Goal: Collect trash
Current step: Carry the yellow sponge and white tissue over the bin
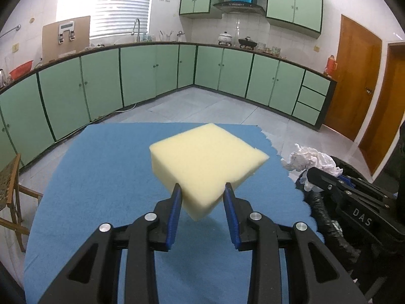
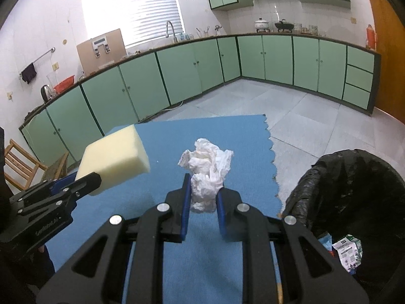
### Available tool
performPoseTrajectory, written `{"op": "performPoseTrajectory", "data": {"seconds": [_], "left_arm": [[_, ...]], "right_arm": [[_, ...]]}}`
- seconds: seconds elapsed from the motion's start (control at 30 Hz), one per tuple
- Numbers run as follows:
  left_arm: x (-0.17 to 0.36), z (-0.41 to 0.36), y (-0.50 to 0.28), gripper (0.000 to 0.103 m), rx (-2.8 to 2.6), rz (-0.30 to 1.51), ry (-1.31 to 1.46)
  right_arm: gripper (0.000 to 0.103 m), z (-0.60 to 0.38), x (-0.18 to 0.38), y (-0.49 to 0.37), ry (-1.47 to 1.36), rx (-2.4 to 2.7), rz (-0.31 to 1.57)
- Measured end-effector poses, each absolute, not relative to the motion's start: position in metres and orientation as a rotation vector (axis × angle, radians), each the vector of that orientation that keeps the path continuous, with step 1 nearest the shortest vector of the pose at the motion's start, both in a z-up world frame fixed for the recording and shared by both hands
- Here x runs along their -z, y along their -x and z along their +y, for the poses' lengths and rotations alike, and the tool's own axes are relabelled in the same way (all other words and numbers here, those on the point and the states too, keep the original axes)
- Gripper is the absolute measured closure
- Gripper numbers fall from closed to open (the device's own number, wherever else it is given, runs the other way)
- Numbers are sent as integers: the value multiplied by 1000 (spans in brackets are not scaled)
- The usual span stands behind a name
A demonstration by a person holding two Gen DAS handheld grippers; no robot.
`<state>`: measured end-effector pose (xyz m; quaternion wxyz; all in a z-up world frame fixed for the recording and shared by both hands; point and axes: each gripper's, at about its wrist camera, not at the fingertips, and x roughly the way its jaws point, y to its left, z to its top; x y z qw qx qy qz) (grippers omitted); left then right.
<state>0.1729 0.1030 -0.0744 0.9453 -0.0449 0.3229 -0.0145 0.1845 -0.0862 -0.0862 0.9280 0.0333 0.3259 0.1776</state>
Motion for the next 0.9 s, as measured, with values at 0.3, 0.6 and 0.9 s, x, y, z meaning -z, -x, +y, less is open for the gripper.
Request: {"op": "performPoseTrajectory", "data": {"seconds": [0.3, 0.6, 0.9], "left_arm": [[53, 70, -152, 70, 102, 616, 69], [43, 25, -145, 70, 193, 600, 44], [44, -27, -153, 70, 286, 599, 15]], "right_arm": [[86, -118, 62, -154, -74, -316, 617], [86, -164, 53, -131, -95, -241, 579], [86, -222, 53, -119, -119, -141, 559]]}}
